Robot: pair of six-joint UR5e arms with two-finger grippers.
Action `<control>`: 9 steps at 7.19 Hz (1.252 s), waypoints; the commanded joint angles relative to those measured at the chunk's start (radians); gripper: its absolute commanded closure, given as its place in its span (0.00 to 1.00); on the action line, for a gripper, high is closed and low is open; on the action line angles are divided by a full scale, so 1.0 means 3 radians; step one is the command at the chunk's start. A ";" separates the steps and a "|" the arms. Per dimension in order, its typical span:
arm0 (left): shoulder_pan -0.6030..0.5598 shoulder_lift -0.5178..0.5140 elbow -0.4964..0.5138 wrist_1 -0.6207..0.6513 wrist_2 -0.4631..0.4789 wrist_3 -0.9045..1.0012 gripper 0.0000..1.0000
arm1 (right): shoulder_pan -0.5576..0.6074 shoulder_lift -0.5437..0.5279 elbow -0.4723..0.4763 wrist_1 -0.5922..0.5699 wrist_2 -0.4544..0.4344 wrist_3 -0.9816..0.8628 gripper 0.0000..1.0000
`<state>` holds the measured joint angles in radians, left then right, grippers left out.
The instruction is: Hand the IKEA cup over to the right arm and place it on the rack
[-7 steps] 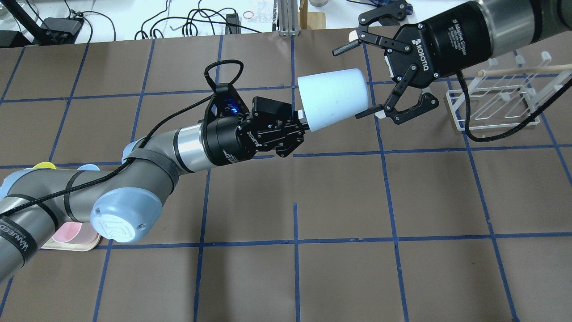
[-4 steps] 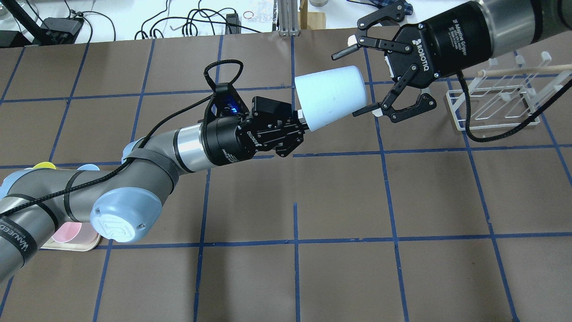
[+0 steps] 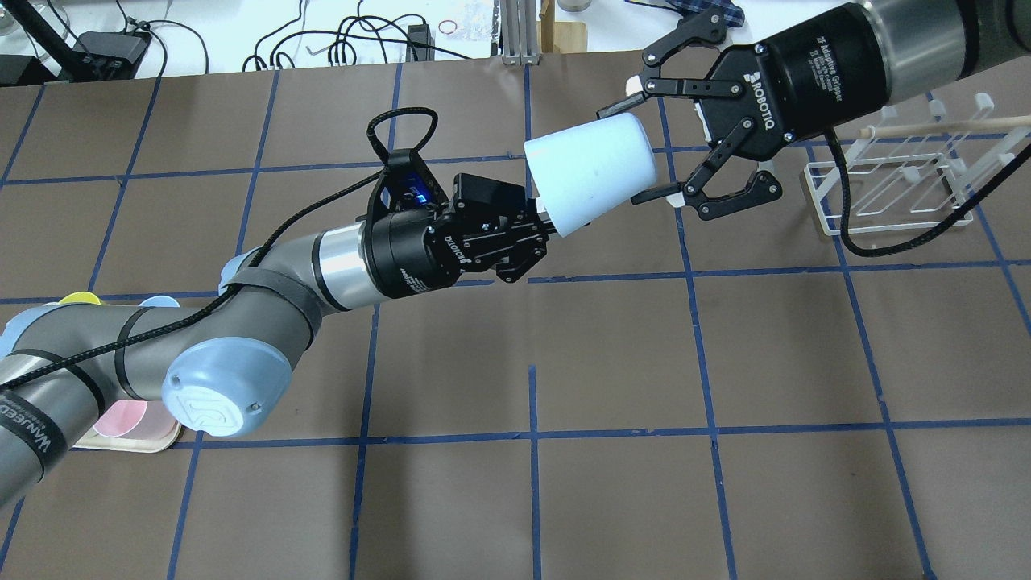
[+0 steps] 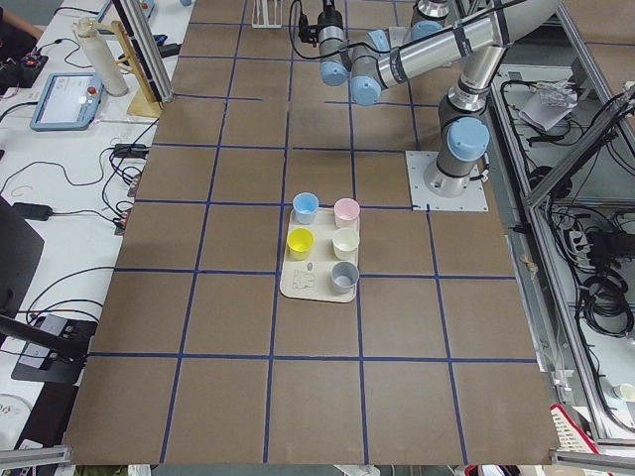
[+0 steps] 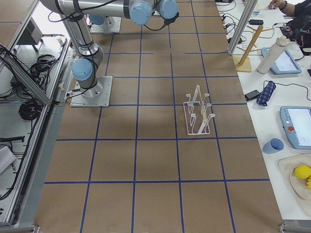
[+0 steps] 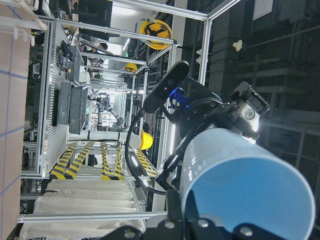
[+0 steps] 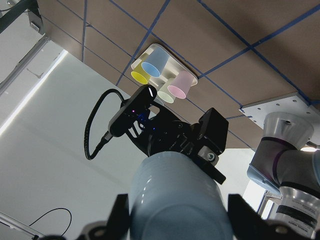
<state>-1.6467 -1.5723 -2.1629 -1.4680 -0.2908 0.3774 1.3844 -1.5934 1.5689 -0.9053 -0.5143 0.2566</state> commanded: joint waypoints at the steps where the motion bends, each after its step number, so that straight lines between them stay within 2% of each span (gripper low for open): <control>1: -0.0003 0.0000 0.0000 0.0000 0.0008 -0.0005 0.72 | -0.0003 -0.0001 -0.0014 -0.0004 0.0006 0.0009 0.39; 2: -0.0003 0.0000 0.0000 0.0000 0.0008 -0.0005 0.55 | -0.0003 0.0004 -0.0024 -0.0004 0.0012 0.0014 0.40; 6: -0.0003 0.0005 0.0005 0.0000 0.0008 -0.0046 0.46 | -0.0043 0.0009 -0.0045 -0.0025 0.0006 0.0024 0.41; 9: 0.0196 0.0031 0.0010 0.0000 0.0034 -0.0229 0.30 | -0.0278 0.0014 -0.0065 -0.0096 -0.0009 0.0024 0.43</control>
<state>-1.6178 -1.5646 -2.1602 -1.4680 -0.2833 0.3311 1.3321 -1.5902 1.5510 -0.9188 -0.5117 0.2631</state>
